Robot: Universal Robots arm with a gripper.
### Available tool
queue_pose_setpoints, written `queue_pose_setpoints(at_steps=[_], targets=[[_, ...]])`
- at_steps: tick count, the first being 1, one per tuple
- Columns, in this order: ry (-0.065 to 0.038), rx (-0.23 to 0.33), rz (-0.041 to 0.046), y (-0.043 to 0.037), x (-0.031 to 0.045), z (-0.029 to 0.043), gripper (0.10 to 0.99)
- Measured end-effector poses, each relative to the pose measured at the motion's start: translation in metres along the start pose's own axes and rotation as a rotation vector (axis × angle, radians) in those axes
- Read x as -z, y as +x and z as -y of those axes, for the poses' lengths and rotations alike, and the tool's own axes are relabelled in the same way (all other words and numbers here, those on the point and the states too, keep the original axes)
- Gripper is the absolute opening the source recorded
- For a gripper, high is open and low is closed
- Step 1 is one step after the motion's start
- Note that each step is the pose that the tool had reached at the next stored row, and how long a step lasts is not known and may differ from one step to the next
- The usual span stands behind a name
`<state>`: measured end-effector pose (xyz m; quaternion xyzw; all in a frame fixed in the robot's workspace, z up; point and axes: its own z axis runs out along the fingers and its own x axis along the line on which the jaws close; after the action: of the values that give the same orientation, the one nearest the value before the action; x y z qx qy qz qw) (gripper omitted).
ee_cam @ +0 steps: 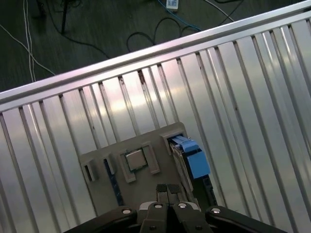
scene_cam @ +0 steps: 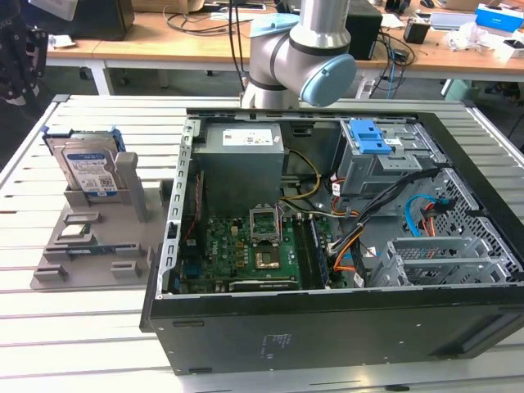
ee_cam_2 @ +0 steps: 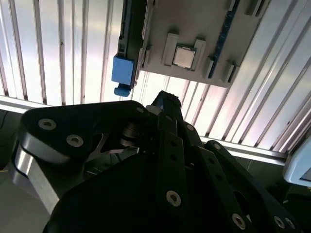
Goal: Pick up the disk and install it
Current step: 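Pick up the disk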
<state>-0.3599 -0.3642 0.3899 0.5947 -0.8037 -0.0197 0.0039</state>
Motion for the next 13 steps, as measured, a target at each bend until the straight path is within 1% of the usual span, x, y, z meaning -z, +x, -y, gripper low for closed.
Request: queue_pose_setpoints(at_steps=[3,5,6,8,11,13], targets=[[0.000,0.026,-0.0009,0.0000,0.0000,0.0000,0.106],[-0.001,0.065,-0.0023,-0.0001,0.0000,0.0000,0.106],[-0.002,0.103,-0.0037,-0.0001,0.0000,0.0000,0.106],[-0.002,0.138,-0.0049,-0.0001,-0.0001,0.0000,0.106],[-0.003,0.170,-0.0061,-0.0001,0.0000,0.0000,0.106],[-0.003,0.177,-0.0064,-0.0001,0.0000,0.0000,0.106]])
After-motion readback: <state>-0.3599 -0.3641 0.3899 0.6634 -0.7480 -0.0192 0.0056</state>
